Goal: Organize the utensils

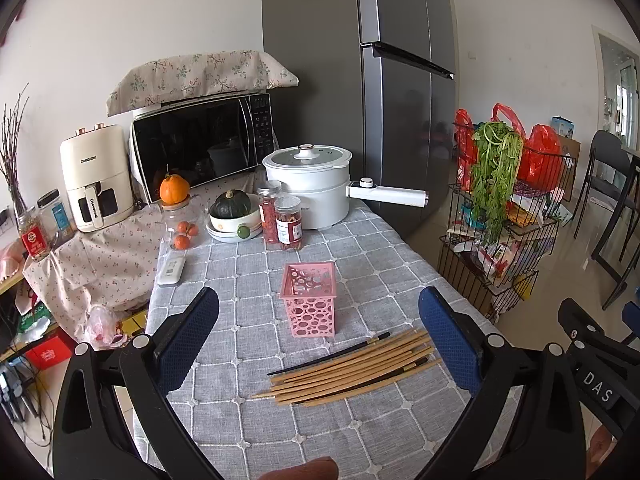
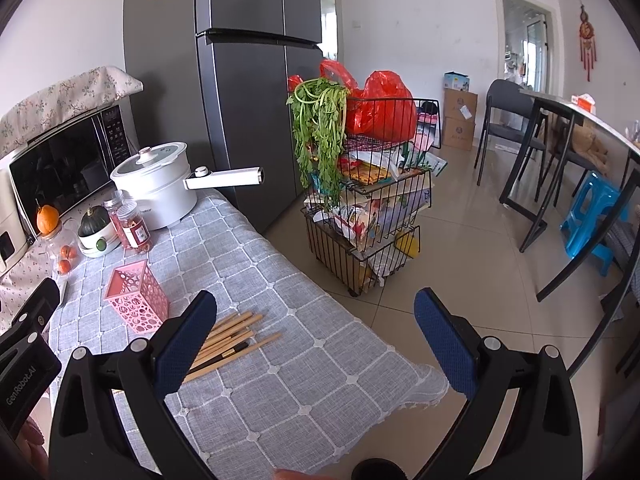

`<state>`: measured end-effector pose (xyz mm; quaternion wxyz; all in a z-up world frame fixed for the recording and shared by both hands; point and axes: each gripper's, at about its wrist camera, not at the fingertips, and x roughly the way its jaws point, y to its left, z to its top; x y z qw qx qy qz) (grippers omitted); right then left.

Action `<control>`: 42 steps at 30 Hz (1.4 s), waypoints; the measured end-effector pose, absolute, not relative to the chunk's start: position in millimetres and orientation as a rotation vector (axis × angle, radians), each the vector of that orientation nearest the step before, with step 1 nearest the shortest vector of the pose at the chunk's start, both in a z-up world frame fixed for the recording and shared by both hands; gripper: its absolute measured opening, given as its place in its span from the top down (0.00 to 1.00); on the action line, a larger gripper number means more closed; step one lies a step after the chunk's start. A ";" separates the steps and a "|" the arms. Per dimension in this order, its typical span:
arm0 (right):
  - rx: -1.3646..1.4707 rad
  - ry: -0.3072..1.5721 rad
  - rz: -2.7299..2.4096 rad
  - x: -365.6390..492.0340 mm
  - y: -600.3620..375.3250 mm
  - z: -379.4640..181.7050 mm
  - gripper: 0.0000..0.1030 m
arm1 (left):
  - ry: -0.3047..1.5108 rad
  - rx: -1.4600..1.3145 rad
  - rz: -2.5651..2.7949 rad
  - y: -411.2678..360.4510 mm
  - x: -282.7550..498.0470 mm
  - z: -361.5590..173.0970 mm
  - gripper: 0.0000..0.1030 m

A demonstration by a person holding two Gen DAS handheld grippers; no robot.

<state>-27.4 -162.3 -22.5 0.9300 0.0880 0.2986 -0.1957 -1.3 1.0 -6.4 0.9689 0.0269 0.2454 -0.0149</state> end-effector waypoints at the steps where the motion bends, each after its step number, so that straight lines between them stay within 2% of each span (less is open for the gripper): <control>1: 0.180 0.612 -0.401 -27.5 -162.2 -22.7 0.06 | 0.497 0.054 -0.030 2.5 -2.2 -7.2 0.07; 18: 0.184 0.631 -0.392 -25.0 -159.1 -27.6 0.06 | 0.543 0.066 -0.033 7.7 4.4 -19.0 0.07; 28: 0.402 0.735 -0.328 -8.8 -193.5 -44.5 0.06 | 0.836 0.113 -0.138 -5.0 56.0 -64.9 0.07; 33: 0.539 0.805 -0.303 2.1 -217.6 -62.3 0.06 | 1.011 0.183 -0.400 -43.4 91.9 -91.3 0.07; 38: 0.704 0.880 -0.262 18.4 -240.9 -79.7 0.06 | 1.082 0.199 -0.647 -88.0 144.7 -84.1 0.07; 42: 0.812 0.949 -0.227 33.7 -250.7 -97.3 0.06 | 1.174 0.362 -0.734 -131.6 184.7 -101.8 0.07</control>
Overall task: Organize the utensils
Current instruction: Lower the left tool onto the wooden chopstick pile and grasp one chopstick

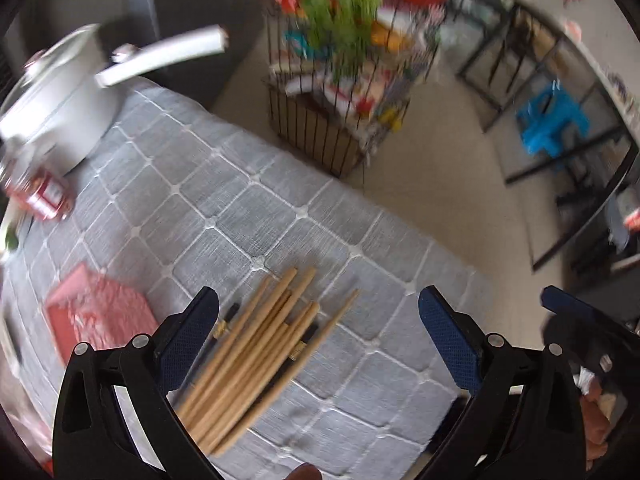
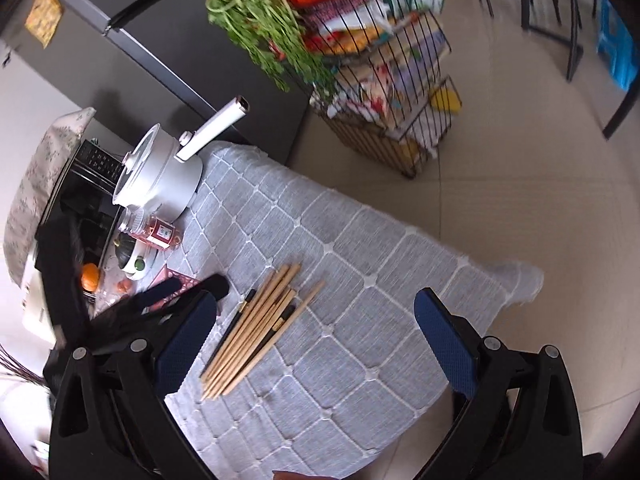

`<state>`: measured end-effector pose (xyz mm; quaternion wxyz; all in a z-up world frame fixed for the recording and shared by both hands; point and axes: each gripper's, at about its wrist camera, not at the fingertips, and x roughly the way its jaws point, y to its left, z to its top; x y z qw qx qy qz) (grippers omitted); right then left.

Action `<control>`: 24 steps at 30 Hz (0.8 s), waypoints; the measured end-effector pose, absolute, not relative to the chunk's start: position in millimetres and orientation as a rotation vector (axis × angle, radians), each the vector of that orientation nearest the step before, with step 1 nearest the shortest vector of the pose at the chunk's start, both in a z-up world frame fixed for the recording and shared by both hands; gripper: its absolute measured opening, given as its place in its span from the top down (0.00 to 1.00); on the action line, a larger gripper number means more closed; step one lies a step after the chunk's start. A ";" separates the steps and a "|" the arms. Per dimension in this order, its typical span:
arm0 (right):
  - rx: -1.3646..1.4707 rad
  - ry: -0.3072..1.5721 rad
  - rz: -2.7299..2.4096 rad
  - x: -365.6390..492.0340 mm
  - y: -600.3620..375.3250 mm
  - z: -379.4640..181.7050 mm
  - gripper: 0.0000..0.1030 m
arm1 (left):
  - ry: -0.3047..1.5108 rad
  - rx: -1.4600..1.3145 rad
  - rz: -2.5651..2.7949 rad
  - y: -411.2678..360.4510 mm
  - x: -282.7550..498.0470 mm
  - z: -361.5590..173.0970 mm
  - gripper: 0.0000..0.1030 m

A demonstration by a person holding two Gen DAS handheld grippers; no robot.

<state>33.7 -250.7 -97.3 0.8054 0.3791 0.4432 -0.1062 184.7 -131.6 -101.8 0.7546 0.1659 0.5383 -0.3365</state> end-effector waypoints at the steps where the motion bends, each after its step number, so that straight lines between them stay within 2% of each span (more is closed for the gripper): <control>1: 0.837 0.978 -0.215 39.7 -252.2 -104.5 0.06 | 1.215 0.421 -0.692 -141.9 195.1 -114.7 0.07; 3: 0.872 1.026 -0.195 48.4 -254.7 -114.3 0.06 | 1.262 0.507 -0.615 -153.6 211.6 -139.8 0.07; 5: 0.895 1.060 -0.182 52.5 -258.1 -123.7 0.06 | 1.323 0.546 -0.590 -150.3 222.3 -159.3 0.16; 7: 0.907 1.083 -0.175 54.5 -261.5 -130.1 0.06 | 1.397 0.565 -0.569 -144.9 232.8 -180.0 0.39; 9: 0.907 1.095 -0.171 55.8 -264.2 -132.9 0.06 | 1.425 0.585 -0.567 -138.9 235.3 -191.7 0.48; 14: 0.896 1.110 -0.167 59.0 -265.2 -135.5 0.06 | 1.465 0.624 -0.592 -122.5 234.6 -201.4 0.54; 16: 0.898 1.122 -0.162 61.6 -263.5 -138.4 0.07 | 1.464 0.620 -0.598 -118.9 236.4 -198.8 0.64; 19: 0.890 1.138 -0.157 64.7 -258.9 -140.7 0.06 | 1.454 0.615 -0.606 -114.0 236.0 -192.1 0.72; 24: 0.859 1.139 -0.186 67.4 -256.0 -141.7 0.06 | 1.426 0.598 -0.627 -106.3 236.1 -178.4 0.73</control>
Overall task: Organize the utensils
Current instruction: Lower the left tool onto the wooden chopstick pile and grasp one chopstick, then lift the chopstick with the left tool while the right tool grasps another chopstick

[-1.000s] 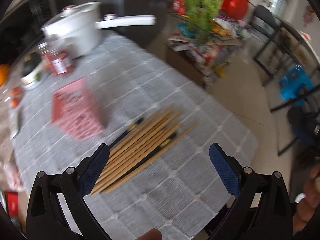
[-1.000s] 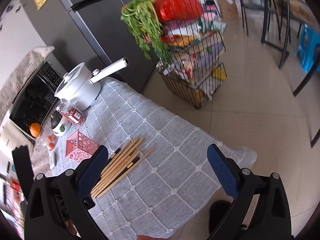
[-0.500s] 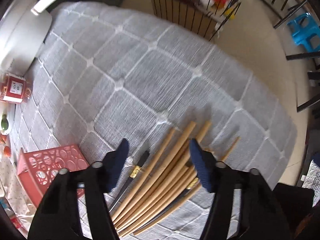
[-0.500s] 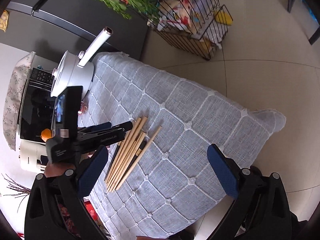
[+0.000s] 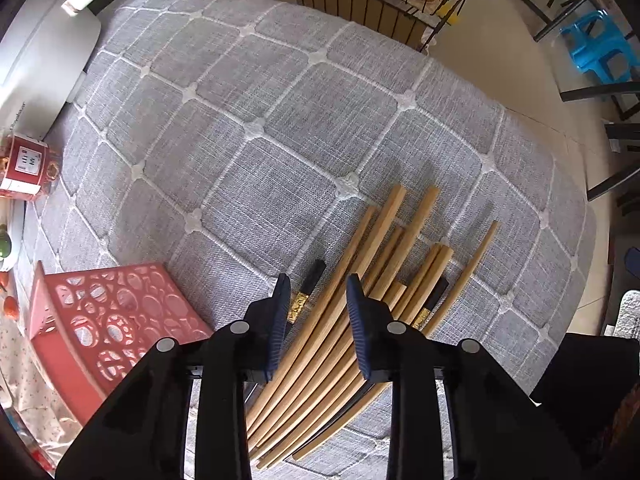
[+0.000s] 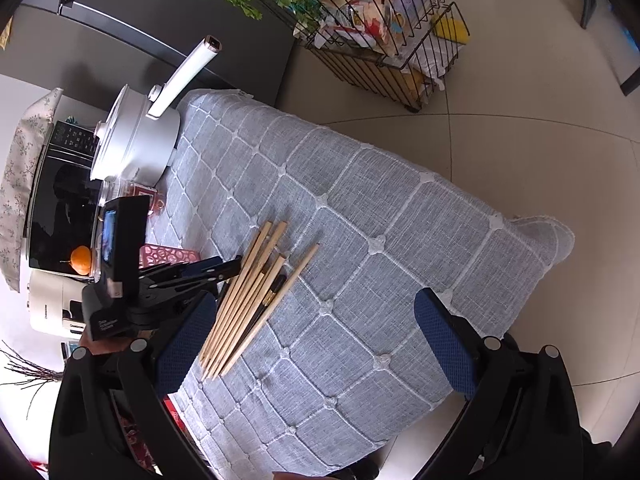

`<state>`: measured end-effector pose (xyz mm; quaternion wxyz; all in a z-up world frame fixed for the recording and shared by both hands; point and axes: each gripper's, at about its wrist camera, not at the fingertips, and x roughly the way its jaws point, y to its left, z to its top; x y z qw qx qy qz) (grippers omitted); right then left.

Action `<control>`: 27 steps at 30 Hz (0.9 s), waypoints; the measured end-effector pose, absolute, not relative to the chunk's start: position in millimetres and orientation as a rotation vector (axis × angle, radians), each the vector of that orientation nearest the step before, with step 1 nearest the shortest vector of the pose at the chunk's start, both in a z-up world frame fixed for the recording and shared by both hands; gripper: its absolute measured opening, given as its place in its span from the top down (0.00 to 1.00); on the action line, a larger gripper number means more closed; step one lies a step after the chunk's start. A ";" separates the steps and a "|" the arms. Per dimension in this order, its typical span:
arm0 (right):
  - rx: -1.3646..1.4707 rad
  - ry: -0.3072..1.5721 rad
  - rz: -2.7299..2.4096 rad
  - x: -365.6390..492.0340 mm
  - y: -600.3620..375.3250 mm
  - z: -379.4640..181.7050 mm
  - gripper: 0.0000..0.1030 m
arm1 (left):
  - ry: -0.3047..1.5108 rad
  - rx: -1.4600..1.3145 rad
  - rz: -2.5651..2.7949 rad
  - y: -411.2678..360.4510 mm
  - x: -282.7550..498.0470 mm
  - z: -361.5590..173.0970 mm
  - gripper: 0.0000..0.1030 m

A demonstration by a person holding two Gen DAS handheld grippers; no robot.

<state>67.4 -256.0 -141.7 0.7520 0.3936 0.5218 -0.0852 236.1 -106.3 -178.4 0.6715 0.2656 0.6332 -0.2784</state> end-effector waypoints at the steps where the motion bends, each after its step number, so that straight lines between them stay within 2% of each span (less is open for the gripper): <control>1: 0.853 1.141 -0.193 68.8 -255.5 -142.3 0.07 | 1.421 0.605 -0.622 -104.9 238.2 -176.9 0.73; 6: 0.819 1.162 -0.212 73.6 -251.4 -148.5 0.07 | 1.437 0.639 -0.612 -95.1 239.7 -191.5 0.76; 9: 0.796 1.178 -0.234 77.9 -250.3 -155.2 0.07 | 1.444 0.647 -0.612 -91.2 240.5 -197.6 0.83; 14: 0.811 1.220 -0.262 85.9 -249.9 -173.7 0.08 | 1.372 0.615 -0.614 -91.3 238.2 -190.7 0.85; 17: 0.824 1.261 -0.261 92.6 -246.0 -187.9 0.17 | 1.320 0.579 -0.604 -83.7 225.2 -183.6 0.87; 19: 0.853 1.284 -0.261 96.8 -243.1 -197.1 0.30 | 1.272 0.547 -0.606 -79.4 213.7 -170.0 0.89; 22: 0.892 1.312 -0.241 103.1 -235.2 -208.9 0.40 | 1.161 0.476 -0.616 -63.4 189.6 -130.2 0.90; 24: 0.881 1.317 -0.257 107.3 -229.0 -212.4 0.45 | 1.085 0.410 -0.629 -44.2 168.4 -99.2 0.90; 27: 0.869 1.314 -0.292 115.9 -219.8 -216.7 0.48 | 0.998 0.338 -0.620 -35.2 124.4 -79.5 0.90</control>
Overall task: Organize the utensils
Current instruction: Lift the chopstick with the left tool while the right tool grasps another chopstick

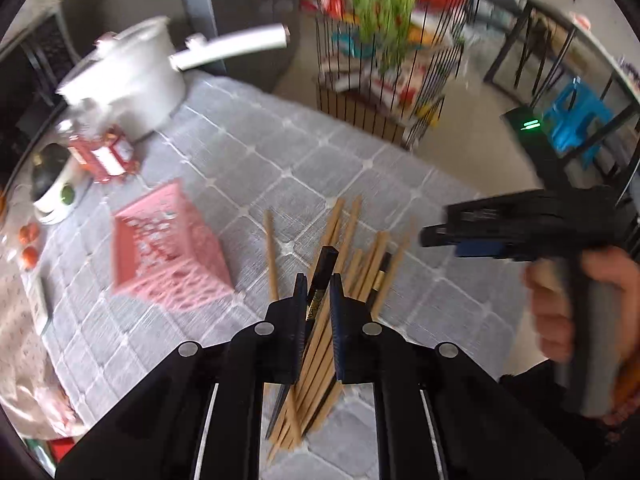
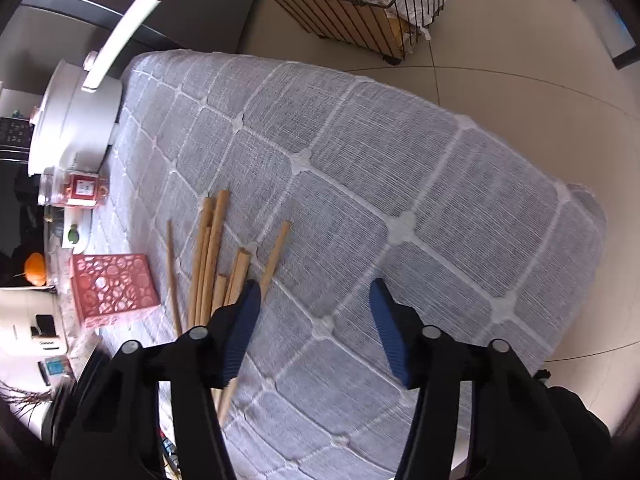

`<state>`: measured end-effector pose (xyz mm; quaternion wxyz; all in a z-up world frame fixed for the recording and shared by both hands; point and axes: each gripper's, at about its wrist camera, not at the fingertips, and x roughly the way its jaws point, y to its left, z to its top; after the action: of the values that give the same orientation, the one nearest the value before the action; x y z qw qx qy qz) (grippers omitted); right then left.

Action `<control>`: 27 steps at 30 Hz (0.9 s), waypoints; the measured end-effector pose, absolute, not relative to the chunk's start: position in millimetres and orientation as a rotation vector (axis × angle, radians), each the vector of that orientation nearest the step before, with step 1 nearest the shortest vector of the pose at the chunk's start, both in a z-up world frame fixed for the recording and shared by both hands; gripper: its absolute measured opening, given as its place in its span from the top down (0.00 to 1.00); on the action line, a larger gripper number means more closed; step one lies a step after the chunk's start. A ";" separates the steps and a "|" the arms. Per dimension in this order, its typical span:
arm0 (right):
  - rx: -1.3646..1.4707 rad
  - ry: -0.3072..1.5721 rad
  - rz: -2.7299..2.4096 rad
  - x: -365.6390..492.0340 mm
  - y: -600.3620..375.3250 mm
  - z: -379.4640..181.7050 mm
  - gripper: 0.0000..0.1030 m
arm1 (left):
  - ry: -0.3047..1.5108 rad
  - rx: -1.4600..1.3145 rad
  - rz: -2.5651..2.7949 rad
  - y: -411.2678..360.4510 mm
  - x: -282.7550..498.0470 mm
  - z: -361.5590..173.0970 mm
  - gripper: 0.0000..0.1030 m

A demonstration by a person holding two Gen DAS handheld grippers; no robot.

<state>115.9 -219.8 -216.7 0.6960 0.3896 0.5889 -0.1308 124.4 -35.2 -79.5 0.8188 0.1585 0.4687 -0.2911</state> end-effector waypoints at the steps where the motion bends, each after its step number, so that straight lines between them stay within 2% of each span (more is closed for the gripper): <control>1: 0.860 1.317 -0.307 118.3 -217.1 -218.3 0.48 | 0.970 0.321 -0.613 -27.2 115.0 -72.6 0.90; 5: 0.842 1.306 -0.348 126.8 -209.6 -220.3 0.51 | 0.888 0.255 -0.588 13.6 80.1 -45.8 0.91; 11: 0.773 1.320 -0.412 155.0 -198.0 -223.2 0.67 | 0.797 0.156 -0.586 62.9 54.1 -25.0 0.94; 12: 0.745 1.331 -0.426 160.8 -194.4 -223.8 0.74 | 0.780 0.145 -0.582 66.8 53.6 -19.7 0.94; 13: 0.735 1.333 -0.428 164.9 -191.6 -225.1 0.89 | 0.766 0.133 -0.580 74.3 48.6 -16.7 0.94; 16: 0.744 1.318 -0.445 163.1 -192.4 -227.7 0.95 | 0.730 0.088 -0.570 88.3 46.0 -6.4 0.94; 20: 0.706 1.274 -0.421 140.7 -194.3 -215.1 0.95 | 0.704 0.040 -0.552 102.9 45.2 1.7 0.94; 24: 0.648 1.168 -0.358 110.6 -193.9 -166.5 0.95 | 0.673 -0.014 -0.518 109.8 47.8 12.1 0.94; 27: 0.623 1.040 -0.281 93.5 -193.8 -107.4 0.95 | 0.644 -0.045 -0.499 109.4 53.3 22.2 0.94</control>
<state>93.5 -193.8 -107.4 0.8126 0.2916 0.4871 -0.1316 53.3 109.4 22.2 0.9179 -0.0217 0.3134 -0.2426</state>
